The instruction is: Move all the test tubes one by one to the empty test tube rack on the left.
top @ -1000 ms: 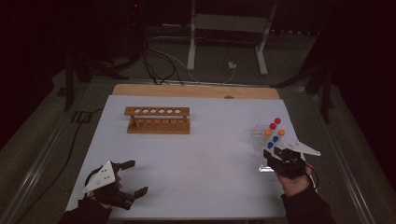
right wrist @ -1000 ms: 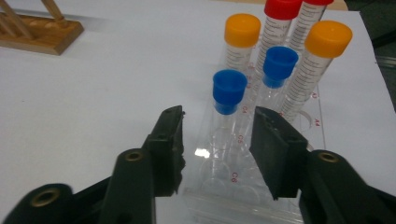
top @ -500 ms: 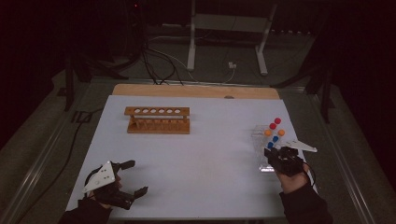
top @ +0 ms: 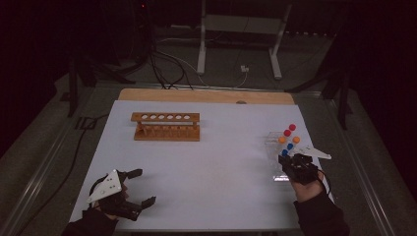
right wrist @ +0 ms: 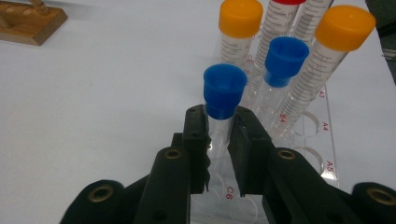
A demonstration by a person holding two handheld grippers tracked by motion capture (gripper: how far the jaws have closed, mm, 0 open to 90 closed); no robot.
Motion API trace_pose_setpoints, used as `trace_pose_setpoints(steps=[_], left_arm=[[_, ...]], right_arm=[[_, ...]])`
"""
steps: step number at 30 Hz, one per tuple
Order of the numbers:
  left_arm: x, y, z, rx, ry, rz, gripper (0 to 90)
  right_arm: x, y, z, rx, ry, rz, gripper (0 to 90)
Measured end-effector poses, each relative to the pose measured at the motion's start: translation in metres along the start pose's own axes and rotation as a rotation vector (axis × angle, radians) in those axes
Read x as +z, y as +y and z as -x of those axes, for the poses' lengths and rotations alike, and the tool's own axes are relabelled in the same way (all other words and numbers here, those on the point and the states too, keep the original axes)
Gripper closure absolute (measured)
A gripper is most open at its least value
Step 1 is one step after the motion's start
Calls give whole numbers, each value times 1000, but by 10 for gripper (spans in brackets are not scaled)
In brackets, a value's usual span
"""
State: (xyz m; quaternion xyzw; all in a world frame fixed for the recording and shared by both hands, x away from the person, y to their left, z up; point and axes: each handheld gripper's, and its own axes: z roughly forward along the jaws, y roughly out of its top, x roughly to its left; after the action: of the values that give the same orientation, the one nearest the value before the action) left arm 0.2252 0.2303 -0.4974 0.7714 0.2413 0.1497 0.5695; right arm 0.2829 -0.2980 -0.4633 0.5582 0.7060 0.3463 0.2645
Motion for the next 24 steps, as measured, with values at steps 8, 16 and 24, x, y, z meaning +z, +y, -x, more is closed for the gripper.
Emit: trace_pose_setpoints(steps=[8,16,24], left_arm=[[1,0,0,4,3,-5,4],[1,0,1,3,1,-5,4],[2,0,1,14,6,-13,4]], right_arm=[[-9,3,-1,-32,7,27,766],[-26,15,-1,-53,13,87,767],[-48,29,-4,-85,6,157,767]])
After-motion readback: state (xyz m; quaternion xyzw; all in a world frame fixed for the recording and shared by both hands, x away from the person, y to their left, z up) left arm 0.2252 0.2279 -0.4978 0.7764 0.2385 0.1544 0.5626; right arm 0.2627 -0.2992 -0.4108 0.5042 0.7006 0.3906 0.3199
